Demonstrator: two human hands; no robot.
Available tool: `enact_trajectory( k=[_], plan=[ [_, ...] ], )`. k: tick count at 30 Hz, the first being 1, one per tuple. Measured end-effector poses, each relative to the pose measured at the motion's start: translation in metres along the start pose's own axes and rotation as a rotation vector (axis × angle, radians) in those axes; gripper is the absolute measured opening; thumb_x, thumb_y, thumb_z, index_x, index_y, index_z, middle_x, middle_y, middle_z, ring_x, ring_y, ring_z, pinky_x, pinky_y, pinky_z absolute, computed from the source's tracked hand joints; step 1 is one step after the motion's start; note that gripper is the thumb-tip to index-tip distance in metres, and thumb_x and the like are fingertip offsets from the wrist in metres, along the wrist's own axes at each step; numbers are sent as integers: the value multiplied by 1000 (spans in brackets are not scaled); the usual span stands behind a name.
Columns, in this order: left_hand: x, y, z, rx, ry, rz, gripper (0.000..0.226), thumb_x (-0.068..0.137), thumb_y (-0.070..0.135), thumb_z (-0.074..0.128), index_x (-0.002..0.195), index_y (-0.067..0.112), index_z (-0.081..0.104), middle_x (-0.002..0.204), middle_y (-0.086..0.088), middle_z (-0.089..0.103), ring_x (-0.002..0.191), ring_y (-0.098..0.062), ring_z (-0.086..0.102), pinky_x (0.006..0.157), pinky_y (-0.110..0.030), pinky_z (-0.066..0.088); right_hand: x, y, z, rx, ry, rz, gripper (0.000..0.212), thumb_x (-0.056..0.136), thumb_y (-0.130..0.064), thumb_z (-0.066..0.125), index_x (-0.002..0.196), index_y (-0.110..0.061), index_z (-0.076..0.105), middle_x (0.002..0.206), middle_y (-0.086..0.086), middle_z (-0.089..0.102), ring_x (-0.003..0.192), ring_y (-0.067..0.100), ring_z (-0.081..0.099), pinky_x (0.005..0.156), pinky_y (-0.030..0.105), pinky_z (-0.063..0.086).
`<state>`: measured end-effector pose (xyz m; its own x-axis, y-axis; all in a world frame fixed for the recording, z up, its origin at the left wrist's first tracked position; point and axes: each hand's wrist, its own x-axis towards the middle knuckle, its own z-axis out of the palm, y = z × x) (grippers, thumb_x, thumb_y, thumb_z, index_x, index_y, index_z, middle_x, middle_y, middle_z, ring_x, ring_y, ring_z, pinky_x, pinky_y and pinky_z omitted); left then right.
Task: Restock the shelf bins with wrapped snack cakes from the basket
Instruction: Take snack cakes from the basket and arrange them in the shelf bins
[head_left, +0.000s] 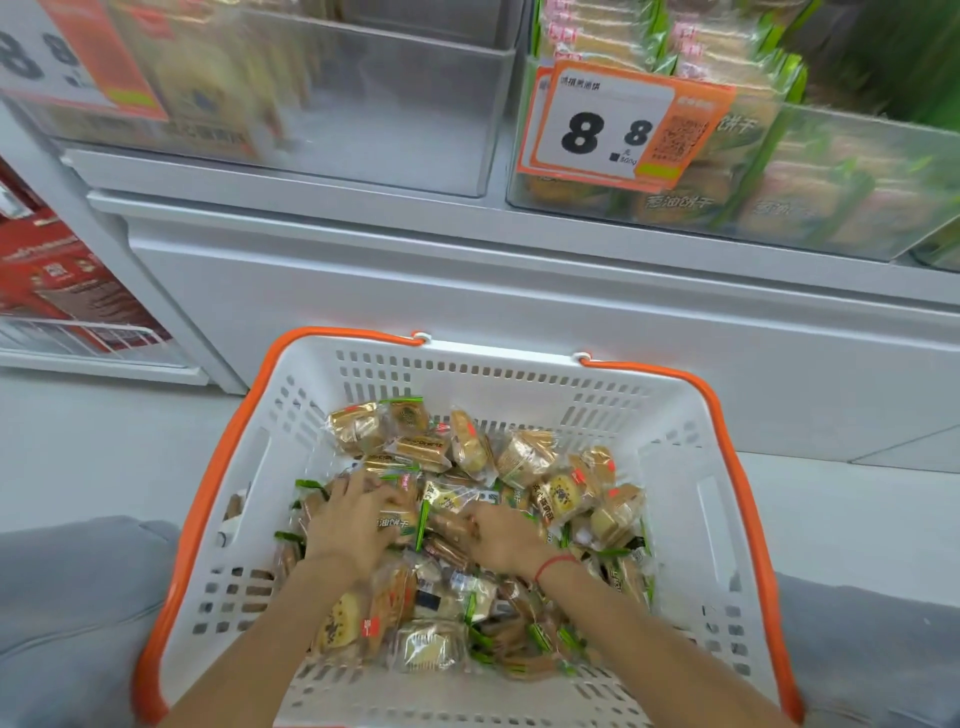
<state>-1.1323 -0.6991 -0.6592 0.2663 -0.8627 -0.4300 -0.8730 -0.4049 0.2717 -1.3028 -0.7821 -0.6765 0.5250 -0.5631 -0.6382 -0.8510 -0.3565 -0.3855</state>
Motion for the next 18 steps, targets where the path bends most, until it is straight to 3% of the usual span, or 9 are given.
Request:
enact_trajectory(
  k=[2,5,9,12,15,18],
  plan=[
    [5,6,-10,25,-30,-22,29,90,32,61,118,35,58,141,2,39,134,-20,32,103,-34,39,-6,1,-29,127,-64,-14,29,97,-16,51,124,-8,54,121,10,59,86,15,58,74,26,50],
    [11,20,-37,-150,17,-53,27,90,41,56,114,29,63,133,-1,54,120,-22,50,95,-36,46,-24,0,-82,249,-183,-53,38,97,-18,53,133,-9,47,146,8,39,109,19,57,95,33,50],
    [0,57,-84,-550,-61,96,42,95,49,45,124,21,59,108,13,62,96,-7,59,92,-27,44,-52,-1,-142,290,-205,-110,33,97,-21,54,130,-15,51,134,7,48,115,27,58,97,38,50],
    [-14,86,-119,-758,-74,242,17,93,33,56,104,21,61,101,12,63,93,2,58,79,-7,42,-77,-2,-181,305,-148,-183,23,96,-24,57,119,-20,57,116,1,61,101,18,64,92,33,53],
    [-23,103,-144,-861,-6,352,22,86,35,64,100,19,66,101,7,68,95,-2,64,81,-14,46,-112,-7,-216,283,-59,-253,19,95,-25,58,114,-22,58,103,-10,62,89,4,61,80,21,50],
    [-32,120,-166,-924,85,444,25,82,36,68,98,16,69,96,3,71,89,-5,67,81,-22,50,-139,-12,-236,258,175,-384,19,91,-21,64,109,-15,65,100,-4,66,86,5,61,76,19,49]
  ],
)
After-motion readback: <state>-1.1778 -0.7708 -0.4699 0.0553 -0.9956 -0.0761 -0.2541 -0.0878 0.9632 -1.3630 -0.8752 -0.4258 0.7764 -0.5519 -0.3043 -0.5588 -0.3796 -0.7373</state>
